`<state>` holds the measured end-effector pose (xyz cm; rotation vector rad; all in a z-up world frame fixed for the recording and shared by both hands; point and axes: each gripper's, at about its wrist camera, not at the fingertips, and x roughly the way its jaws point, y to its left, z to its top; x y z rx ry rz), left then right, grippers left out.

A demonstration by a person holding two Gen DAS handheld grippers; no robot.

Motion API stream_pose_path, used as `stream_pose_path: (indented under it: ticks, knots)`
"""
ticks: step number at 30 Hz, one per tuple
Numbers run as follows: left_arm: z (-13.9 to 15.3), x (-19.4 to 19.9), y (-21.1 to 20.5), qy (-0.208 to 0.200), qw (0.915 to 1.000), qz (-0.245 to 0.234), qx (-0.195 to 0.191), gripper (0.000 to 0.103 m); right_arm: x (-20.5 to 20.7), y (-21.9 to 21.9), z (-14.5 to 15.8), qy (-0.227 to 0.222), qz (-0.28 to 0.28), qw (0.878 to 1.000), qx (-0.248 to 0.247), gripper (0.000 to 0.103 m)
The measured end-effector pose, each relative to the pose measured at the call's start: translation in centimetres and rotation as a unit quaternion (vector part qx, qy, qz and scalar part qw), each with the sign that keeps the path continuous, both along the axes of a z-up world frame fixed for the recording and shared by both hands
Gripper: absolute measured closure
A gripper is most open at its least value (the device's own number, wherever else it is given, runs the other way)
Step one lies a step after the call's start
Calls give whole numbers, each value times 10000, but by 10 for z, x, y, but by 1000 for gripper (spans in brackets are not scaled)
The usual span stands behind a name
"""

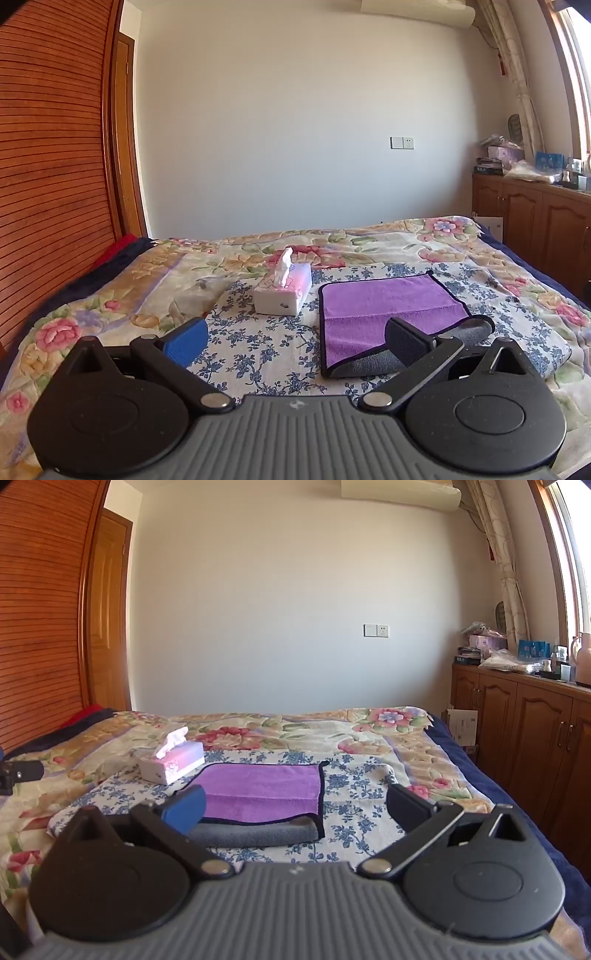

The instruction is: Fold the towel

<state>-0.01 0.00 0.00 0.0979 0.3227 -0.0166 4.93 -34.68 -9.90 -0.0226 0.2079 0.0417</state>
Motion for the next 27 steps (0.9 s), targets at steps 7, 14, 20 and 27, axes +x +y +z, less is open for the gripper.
stream_pose_path:
  ticks: [7,14,20,27]
  knots:
    - [0,0,0,-10,10000,3,-35,0,0,0,0,-3,3,10000,-2,0]
    - [0,0,0,-16,10000,3,-44,0,0,-1,-1,-5,-13,10000,-4,0]
    - [0,0,0,-23,10000,1,-46,0,1,-1,-2,-1,-1,10000,-9,0]
    - [0,0,0,-30,10000,1,-53,0,0,-5,-1,-9,-1,10000,-2,0]
